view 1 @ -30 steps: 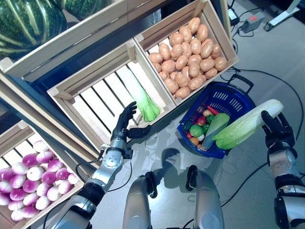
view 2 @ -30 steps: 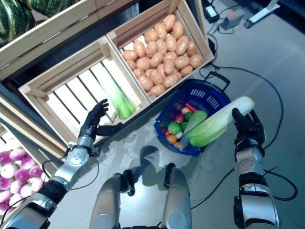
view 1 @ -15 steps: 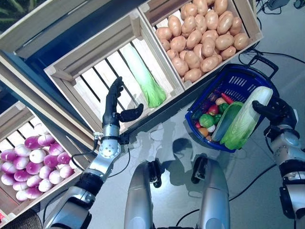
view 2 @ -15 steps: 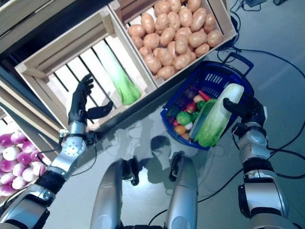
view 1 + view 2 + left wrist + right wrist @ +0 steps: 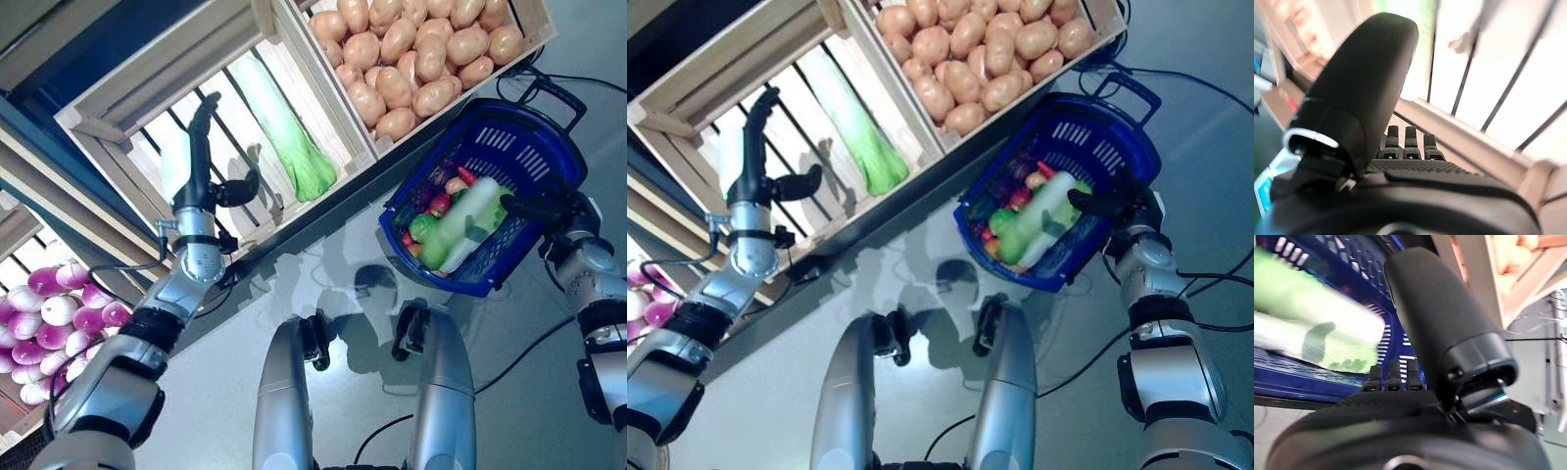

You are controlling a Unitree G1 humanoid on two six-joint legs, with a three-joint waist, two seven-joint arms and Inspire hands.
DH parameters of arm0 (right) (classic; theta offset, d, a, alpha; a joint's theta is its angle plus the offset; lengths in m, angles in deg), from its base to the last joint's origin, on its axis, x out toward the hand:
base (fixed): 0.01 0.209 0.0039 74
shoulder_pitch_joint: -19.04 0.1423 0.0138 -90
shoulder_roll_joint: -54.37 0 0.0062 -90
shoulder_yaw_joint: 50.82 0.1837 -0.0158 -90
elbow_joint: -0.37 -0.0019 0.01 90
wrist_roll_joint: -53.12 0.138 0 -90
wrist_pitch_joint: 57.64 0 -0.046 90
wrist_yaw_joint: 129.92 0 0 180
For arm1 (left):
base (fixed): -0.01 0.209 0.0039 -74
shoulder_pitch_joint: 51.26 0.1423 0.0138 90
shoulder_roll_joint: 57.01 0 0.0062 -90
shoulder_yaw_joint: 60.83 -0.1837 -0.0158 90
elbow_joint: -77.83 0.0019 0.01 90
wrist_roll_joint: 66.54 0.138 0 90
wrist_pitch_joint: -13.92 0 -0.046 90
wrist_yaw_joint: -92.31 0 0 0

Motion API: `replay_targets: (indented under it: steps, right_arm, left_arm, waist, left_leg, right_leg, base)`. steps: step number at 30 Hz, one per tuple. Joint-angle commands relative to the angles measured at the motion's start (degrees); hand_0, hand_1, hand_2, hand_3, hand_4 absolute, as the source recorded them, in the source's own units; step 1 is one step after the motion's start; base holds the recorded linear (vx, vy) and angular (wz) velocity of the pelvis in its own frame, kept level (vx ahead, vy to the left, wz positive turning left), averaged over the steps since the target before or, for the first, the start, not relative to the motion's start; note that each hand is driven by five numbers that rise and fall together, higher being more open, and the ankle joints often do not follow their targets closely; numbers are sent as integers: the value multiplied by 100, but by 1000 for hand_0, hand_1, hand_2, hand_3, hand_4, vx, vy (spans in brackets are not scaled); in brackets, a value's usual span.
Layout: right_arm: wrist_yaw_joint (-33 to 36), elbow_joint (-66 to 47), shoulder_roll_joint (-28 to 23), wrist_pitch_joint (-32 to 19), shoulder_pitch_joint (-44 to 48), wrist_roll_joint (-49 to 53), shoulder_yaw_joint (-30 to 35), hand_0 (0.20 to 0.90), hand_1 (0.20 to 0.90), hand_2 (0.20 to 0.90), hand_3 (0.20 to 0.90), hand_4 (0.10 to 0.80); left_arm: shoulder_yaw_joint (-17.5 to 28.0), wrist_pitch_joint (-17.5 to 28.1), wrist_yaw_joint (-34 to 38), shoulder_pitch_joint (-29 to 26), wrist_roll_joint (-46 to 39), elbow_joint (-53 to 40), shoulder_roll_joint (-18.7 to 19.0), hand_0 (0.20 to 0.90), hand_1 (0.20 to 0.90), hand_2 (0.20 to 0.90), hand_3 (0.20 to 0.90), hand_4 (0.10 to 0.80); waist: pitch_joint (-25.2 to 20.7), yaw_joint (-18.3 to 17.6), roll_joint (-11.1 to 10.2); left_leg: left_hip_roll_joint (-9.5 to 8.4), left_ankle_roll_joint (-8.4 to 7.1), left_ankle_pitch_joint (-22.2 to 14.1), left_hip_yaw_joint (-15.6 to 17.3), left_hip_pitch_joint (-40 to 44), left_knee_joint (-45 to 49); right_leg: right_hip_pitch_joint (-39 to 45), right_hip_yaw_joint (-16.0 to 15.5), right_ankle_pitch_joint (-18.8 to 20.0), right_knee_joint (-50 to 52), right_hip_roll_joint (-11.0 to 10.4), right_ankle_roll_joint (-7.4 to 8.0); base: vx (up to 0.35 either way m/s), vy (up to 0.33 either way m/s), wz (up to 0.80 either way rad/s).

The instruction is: Put vegetables into the basket

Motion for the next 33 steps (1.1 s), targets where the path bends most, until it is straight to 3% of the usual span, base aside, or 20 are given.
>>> replay_targets:
  steps: [1, 8, 14, 23, 28, 33]
  right_arm:
    - [-362, 133, -602, -352, 614, 410, -67, 900, 900, 900, 900, 800]
    - [-689, 234, -770, -334, 664, 559, -242, 900, 900, 900, 900, 800]
    - [-905, 417, -859, -299, 768, 696, -398, 900, 900, 900, 900, 800]
    - [-1123, 830, -910, -183, 993, 830, -668, 900, 900, 900, 900, 800]
    - [-1237, 874, -941, -144, 1043, 822, -752, 900, 900, 900, 900, 800]
    - [-1253, 857, -963, -199, 1045, 898, -842, 900, 900, 900, 900, 800]
  left_arm:
    - [170, -77, 664, -820, 391, 290, 602, 900, 900, 900, 900, 800]
    - [-499, -471, 986, -1433, 1800, 666, 1140, 900, 900, 900, 900, 800]
    - [-1243, -262, 650, -1892, 2561, 955, 1338, 900, 900, 900, 900, 800]
    - [-2315, -65, 280, -2733, 2661, 1315, 1349, 900, 900, 900, 900, 800]
    - [-2635, 38, -3, -2970, 2643, 1385, 1341, 900, 900, 900, 900, 800]
    - [-2867, -169, -308, -3128, 2547, 1456, 1348, 900, 900, 900, 900, 800]
  waist:
    - [-15, -180, 109]
    - [-15, -240, 95]
    - [-15, -278, 98]
    - [-15, -351, 97]
    - [-15, -378, 85]
    - [-15, -395, 67]
  left_leg:
    - [-11, 87, -276, 169, 427, -172]
    - [96, 49, -257, 200, 389, -183]
    - [169, 42, -285, 207, 294, -106]
    - [264, 34, -389, 178, -85, 216]
    - [308, 12, -421, 187, -249, 349]
    - [358, 9, -477, 173, -605, 580]
  right_leg:
    - [483, 310, 273, -363, 109, 72]
    - [410, 340, 283, -356, 106, 96]
    - [310, 367, 269, -301, 108, 114]
    - [-15, 449, 219, -89, 114, 159]
    - [-147, 447, 242, -43, 112, 199]
    - [-471, 469, 260, 97, 91, 238]
  base:
    - [3, 43, -6]
    - [4, 20, -5]
    - [1, 7, -1]
    - [5, 31, -9]
    - [11, 22, -4]
    - [-16, 25, -6]
